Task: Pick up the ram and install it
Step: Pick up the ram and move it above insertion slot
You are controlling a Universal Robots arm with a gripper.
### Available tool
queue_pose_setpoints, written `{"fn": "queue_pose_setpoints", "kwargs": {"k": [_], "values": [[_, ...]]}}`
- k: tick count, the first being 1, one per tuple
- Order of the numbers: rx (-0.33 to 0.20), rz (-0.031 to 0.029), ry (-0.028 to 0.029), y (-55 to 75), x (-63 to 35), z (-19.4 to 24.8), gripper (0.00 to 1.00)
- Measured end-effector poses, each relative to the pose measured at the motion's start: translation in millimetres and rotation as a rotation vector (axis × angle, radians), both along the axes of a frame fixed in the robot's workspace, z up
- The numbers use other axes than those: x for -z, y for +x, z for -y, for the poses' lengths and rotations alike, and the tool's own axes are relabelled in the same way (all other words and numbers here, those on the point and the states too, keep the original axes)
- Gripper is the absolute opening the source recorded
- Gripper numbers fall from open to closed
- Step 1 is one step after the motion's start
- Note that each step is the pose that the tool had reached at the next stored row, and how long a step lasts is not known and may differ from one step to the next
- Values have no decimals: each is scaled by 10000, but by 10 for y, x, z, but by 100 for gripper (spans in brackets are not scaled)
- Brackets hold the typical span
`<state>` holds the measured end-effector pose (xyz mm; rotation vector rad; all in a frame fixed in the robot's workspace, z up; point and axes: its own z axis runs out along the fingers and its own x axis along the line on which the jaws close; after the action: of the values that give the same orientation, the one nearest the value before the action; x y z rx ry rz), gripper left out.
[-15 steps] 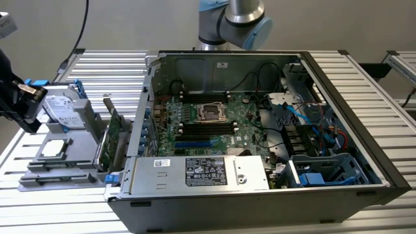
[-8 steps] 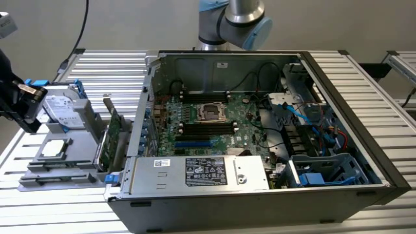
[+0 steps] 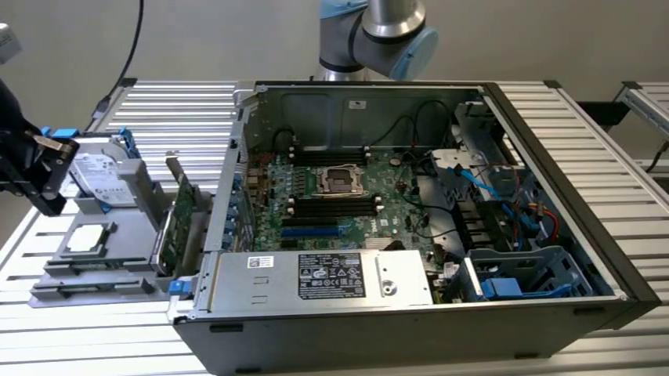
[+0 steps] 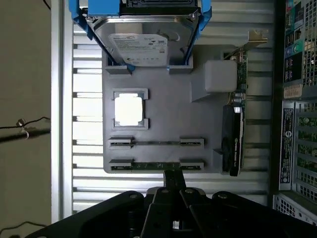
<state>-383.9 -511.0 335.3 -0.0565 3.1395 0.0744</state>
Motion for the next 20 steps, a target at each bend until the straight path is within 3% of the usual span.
{"fn": "queue_pose_setpoints", "kwargs": {"k": [20], "values": [[-3631, -32, 1, 0, 132, 0, 11]]}}
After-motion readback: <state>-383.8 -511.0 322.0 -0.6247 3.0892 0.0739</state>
